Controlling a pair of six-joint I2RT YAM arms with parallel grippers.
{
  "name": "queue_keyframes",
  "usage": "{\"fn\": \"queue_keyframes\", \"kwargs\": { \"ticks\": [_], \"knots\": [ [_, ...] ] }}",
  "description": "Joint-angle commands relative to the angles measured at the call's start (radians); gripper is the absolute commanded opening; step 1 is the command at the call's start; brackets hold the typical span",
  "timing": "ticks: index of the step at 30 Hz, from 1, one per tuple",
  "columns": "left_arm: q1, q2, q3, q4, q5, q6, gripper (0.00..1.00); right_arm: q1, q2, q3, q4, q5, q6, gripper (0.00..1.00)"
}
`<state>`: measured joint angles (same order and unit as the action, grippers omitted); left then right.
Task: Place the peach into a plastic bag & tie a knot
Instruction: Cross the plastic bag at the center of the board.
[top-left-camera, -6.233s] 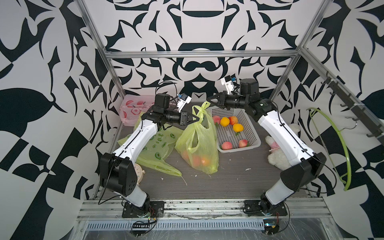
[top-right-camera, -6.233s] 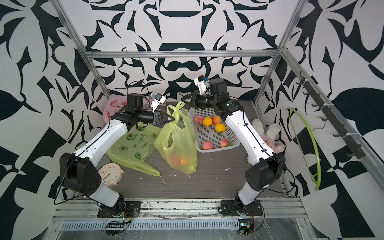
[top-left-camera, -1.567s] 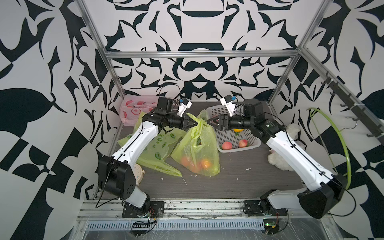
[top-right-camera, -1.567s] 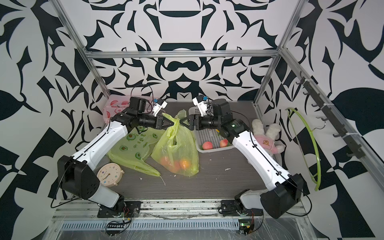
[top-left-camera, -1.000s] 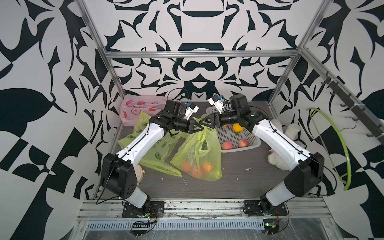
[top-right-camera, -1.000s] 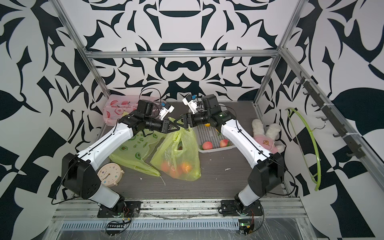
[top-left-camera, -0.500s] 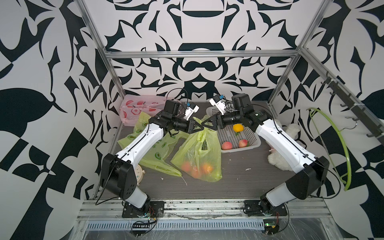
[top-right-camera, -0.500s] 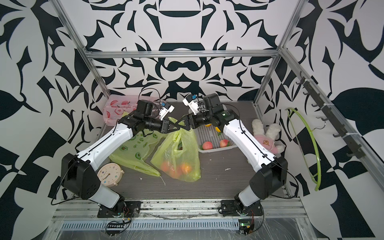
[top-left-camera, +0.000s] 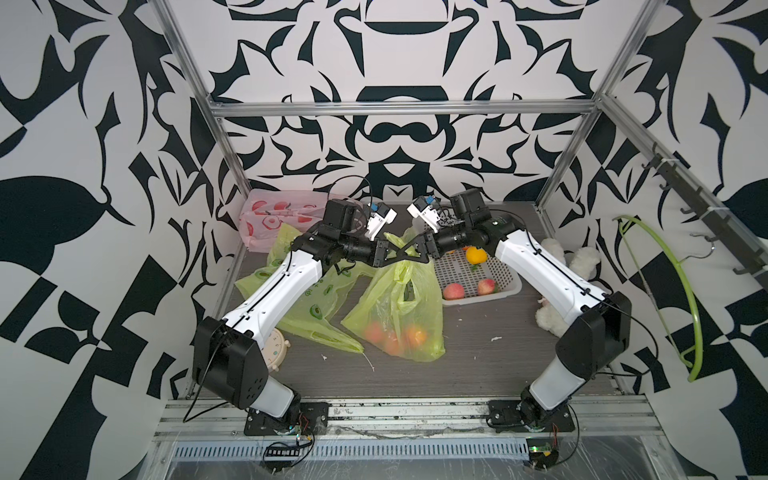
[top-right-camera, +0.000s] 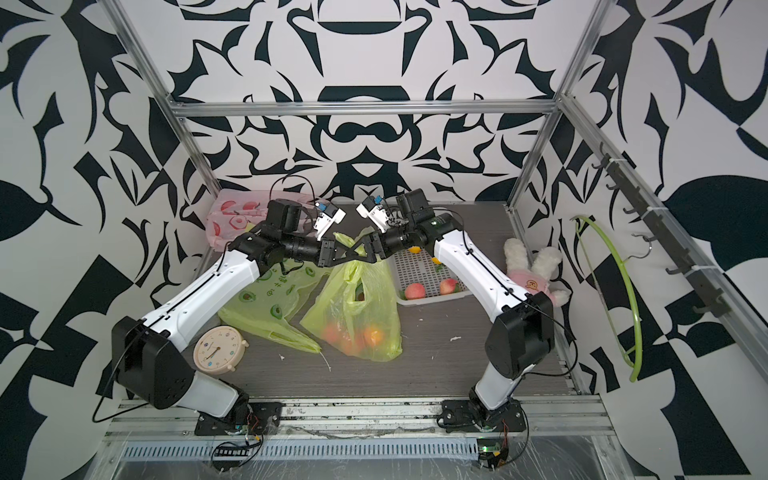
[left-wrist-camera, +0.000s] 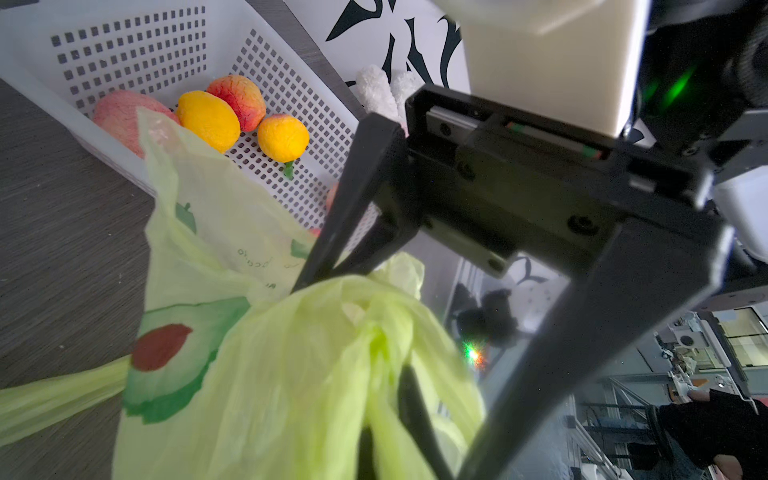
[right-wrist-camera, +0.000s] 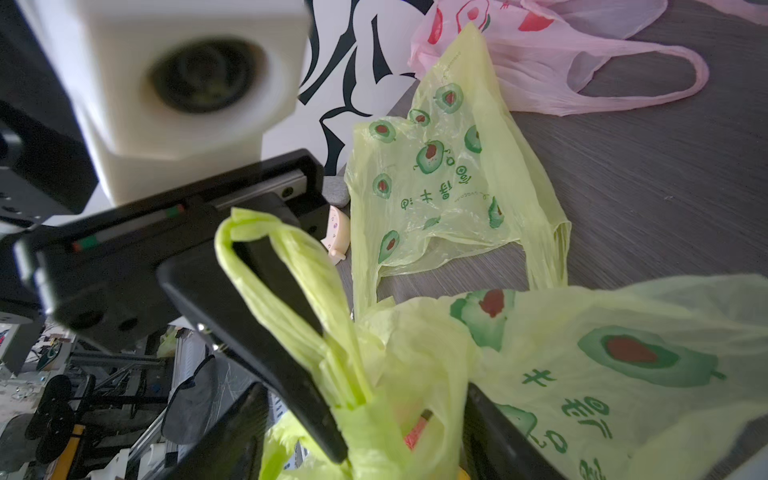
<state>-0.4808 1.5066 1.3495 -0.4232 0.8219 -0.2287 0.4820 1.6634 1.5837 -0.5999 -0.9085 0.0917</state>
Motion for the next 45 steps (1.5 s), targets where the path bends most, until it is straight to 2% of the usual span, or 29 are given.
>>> {"fn": "queue_keyframes", "kwargs": {
  "ticks": [1,7,11,15,18,21,24,25,29,32,37,45],
  "knots": [
    [0.0,-0.01,0.0,0.022,0.0,0.002,0.0,0.013,-0.028,0.003,-0.013,-0.069,-0.03,0.7],
    [0.003,0.008,0.017,0.015,-0.024,0.003,0.0,0.069,-0.038,-0.001,-0.097,0.013,-0.076,0.62],
    [0.004,0.007,0.014,0.01,-0.041,0.006,0.0,0.102,-0.031,-0.004,-0.129,0.059,-0.081,0.51],
    [0.009,0.003,0.013,0.001,-0.063,0.008,0.0,0.123,-0.04,-0.006,-0.13,0.092,-0.067,0.44],
    [0.012,-0.003,0.01,-0.004,-0.076,0.008,0.0,0.142,-0.048,-0.007,-0.133,0.126,-0.06,0.33],
    [0.017,-0.017,0.003,-0.005,-0.076,0.008,0.0,0.153,-0.048,-0.007,-0.141,0.15,-0.06,0.16],
    [0.032,-0.041,-0.013,-0.004,-0.065,0.0,0.0,0.153,-0.047,-0.01,-0.138,0.168,-0.055,0.04],
    [0.04,-0.049,-0.022,-0.004,-0.058,-0.004,0.06,0.153,-0.046,-0.012,-0.132,0.165,-0.053,0.01],
    [0.053,-0.103,-0.077,-0.006,-0.047,-0.005,0.4,0.148,-0.058,-0.007,-0.123,0.154,-0.053,0.0],
    [0.054,-0.135,-0.128,-0.019,-0.049,0.008,0.5,0.13,-0.07,-0.003,-0.111,0.111,-0.048,0.0],
    [0.055,-0.165,-0.192,-0.001,-0.028,0.012,0.55,0.079,-0.084,-0.022,-0.028,0.009,0.005,0.0],
    [0.055,-0.17,-0.213,0.008,0.022,0.011,0.57,0.053,-0.081,-0.02,0.015,-0.049,0.039,0.0]
  ]
}}
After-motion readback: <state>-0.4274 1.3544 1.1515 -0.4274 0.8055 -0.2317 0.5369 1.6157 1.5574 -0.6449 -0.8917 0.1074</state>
